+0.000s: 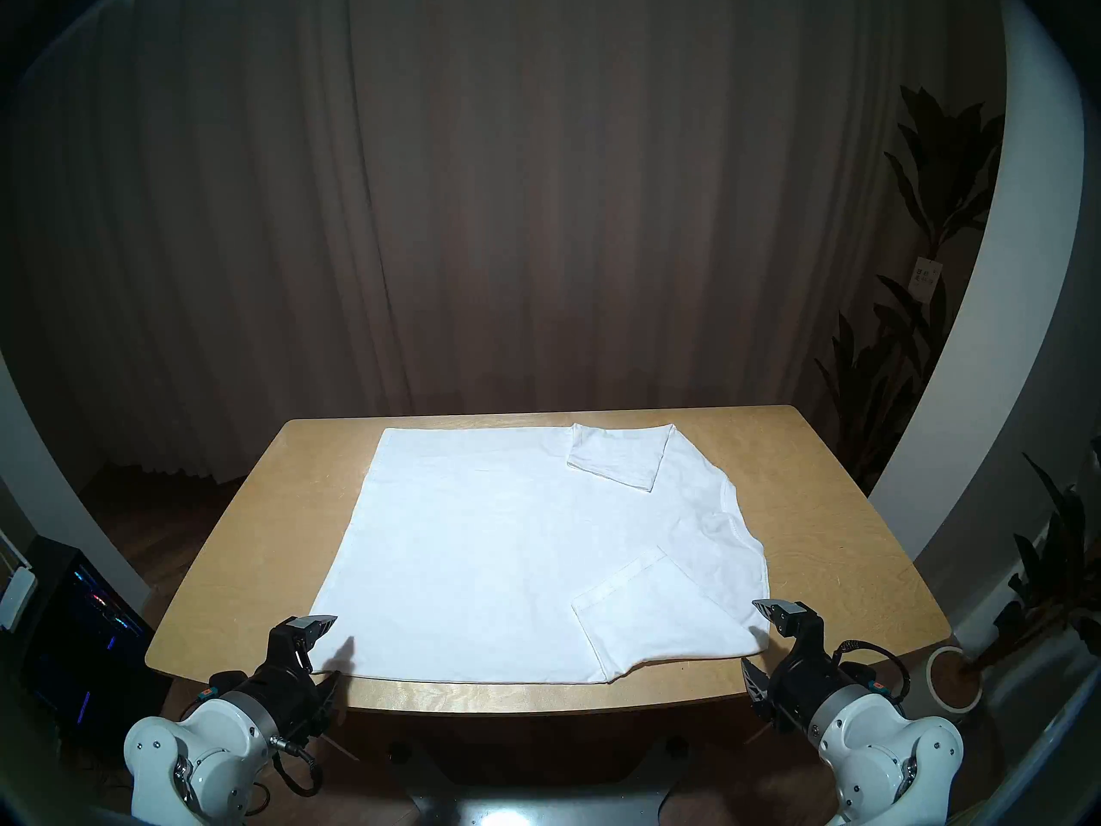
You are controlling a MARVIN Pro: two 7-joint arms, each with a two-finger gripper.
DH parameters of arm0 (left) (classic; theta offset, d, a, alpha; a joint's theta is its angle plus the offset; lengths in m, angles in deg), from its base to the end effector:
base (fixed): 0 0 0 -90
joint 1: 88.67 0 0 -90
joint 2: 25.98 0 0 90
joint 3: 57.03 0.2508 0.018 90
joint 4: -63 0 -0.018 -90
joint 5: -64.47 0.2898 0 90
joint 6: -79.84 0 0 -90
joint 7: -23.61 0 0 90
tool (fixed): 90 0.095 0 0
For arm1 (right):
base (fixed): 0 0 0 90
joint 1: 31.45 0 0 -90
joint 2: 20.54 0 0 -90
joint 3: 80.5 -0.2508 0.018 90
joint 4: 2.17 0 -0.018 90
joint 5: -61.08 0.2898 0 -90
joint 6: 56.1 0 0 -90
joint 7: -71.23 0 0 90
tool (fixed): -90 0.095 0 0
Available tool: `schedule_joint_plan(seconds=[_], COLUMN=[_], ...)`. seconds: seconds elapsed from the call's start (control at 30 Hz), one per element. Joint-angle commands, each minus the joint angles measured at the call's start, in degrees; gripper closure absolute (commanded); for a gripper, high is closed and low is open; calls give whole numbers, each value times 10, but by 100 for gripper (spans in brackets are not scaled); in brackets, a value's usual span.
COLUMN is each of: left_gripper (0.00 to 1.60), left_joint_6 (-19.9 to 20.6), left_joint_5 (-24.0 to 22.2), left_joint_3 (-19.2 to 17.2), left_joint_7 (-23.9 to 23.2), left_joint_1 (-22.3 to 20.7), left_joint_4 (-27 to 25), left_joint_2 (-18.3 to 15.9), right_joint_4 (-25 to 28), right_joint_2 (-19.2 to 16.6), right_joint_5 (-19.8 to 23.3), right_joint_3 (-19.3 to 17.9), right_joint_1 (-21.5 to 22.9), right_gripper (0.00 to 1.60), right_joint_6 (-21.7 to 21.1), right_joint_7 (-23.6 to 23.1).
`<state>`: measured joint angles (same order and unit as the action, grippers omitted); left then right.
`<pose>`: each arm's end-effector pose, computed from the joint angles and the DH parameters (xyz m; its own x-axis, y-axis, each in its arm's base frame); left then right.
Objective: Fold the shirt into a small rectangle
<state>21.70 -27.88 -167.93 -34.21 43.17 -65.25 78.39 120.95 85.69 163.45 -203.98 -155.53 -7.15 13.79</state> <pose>0.1829 0.0572 -0.2965 0.1145 0.9930 -0.0291 0.6077 -0.0468 0.7928 0.1860 -0.1015 -0.2959 0.0733 -0.9905 -0.1166 -0.5297 0.0604 -0.8460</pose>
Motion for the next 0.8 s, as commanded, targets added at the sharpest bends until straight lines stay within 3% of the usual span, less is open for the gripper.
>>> schedule_joint_plan(seconds=[0.0,0.37,0.77], left_gripper=[0,0,0], left_joint_6=[2,6,23], left_joint_5=[-5,-12,-34], left_joint_3=[-8,-9,-11], left_joint_7=[14,14,76], left_joint_1=[-1,-6,12], left_joint_4=[19,41,7], left_joint_2=[-4,-12,-15], right_joint_4=[2,-12,-20], right_joint_2=[-6,-11,-18], right_joint_5=[-13,-23,-29], right_joint_3=[12,16,23], right_joint_1=[5,12,16], right_gripper=[0,0,0], right_joint_6=[7,10,9], right_joint_7=[-1,-2,-7])
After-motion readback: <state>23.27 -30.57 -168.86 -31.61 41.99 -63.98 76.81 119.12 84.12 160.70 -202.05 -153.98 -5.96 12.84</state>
